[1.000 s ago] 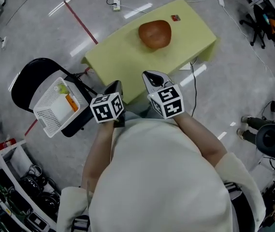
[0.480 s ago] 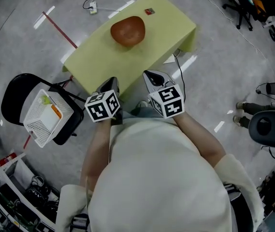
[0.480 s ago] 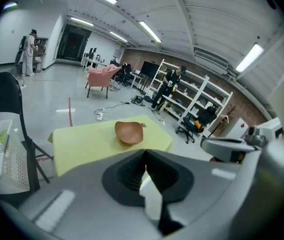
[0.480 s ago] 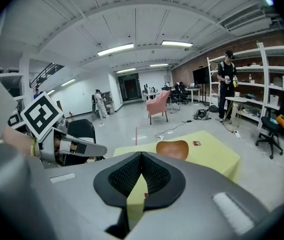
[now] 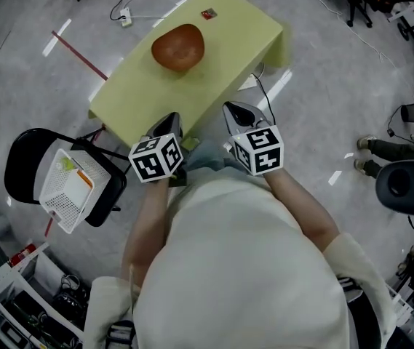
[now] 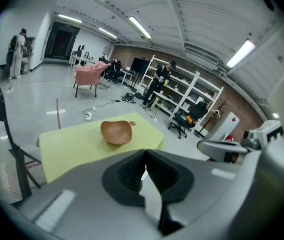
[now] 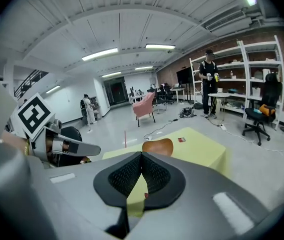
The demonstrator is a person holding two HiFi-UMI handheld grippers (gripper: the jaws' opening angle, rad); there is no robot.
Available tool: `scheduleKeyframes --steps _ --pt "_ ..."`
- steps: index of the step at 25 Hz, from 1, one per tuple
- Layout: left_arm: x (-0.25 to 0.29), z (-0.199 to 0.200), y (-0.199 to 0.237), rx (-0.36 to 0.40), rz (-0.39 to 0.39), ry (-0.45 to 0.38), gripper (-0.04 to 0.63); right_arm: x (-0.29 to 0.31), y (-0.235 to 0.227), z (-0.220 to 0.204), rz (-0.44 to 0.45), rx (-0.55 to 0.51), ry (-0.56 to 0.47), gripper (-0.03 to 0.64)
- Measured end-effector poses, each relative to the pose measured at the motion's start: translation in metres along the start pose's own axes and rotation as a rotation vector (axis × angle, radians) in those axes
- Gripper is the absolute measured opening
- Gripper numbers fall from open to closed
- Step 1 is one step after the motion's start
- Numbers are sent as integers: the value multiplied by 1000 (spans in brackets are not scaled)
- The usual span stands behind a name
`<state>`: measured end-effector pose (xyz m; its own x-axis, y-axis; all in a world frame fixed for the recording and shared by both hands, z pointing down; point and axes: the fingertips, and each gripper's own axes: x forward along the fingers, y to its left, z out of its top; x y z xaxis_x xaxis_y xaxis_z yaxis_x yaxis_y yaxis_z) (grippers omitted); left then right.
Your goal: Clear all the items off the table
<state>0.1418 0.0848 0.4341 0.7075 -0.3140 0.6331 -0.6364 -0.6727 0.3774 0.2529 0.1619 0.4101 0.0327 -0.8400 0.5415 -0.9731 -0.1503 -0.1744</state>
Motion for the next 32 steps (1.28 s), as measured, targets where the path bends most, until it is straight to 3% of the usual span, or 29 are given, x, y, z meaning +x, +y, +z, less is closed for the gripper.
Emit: scheduleKeyframes --steps 6,12,20,32 --pt "14 12 -8 102 19 -4 9 -2 -19 -2 -35 17 9 -2" --pt "32 23 -4 89 35 -17 9 8 -34 7 -47 10 5 -2" --pt "63 42 15 28 71 -28 9 35 -53 12 -28 -27 68 -2" --pt "116 64 61 -121 201 -10 9 108 -67 33 102 -73 141 -2"
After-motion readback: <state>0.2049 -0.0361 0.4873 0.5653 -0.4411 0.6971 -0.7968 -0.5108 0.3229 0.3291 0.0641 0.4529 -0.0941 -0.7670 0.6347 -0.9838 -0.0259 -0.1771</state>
